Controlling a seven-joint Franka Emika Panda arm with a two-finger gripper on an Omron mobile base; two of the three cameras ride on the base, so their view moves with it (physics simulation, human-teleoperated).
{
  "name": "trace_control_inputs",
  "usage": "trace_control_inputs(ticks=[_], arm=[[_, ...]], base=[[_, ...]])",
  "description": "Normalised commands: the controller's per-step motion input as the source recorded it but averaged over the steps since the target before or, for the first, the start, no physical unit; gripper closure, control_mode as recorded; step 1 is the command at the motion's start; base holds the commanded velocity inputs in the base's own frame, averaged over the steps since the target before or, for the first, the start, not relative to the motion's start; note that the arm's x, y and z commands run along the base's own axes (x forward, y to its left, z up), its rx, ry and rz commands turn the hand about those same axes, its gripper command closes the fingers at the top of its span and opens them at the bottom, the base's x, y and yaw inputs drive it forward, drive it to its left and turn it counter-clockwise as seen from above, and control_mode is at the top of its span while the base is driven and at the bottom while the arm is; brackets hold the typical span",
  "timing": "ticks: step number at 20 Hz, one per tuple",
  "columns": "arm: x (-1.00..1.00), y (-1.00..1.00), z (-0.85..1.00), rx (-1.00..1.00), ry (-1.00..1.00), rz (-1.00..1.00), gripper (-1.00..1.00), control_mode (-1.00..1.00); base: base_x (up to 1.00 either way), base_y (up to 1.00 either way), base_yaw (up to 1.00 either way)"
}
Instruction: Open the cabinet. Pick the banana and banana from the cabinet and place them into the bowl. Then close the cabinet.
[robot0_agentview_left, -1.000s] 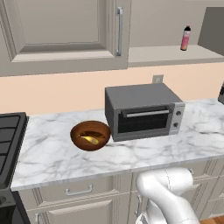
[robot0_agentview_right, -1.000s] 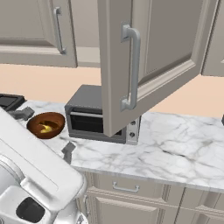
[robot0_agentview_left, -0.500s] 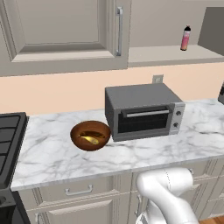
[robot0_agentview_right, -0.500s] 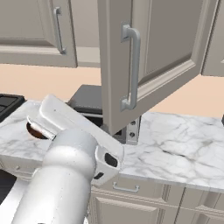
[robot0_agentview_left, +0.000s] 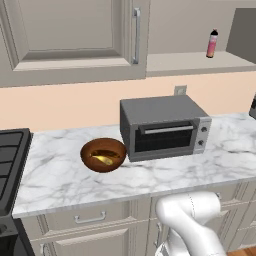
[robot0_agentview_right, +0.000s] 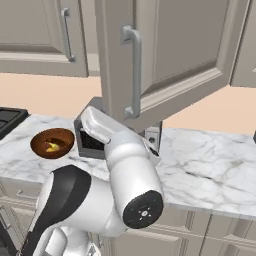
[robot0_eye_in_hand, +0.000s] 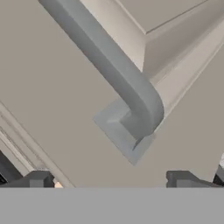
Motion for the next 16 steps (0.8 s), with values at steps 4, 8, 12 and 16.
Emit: trace_control_inputs(ticks=[4, 8, 12, 16], arm=[[1.00, 0.30, -0.39, -0.02, 0.16, -0.10, -1.00, -1.00], [1.00, 0.60, -0.05, -0.04, 0.15, -0.26, -1.00, -1.00], [1.00, 0.85, 0.00, -0.06, 0.02, -0.31, -1.00, -1.00], [1.00, 0.77, -0.06, -0.06, 0.00, -0.29, -1.00, -1.00]], base=[[0.00, 0.00, 0.00], [0.00, 0.00, 0.00], [0.00, 0.00, 0.00], [0.00, 0.00, 0.00]])
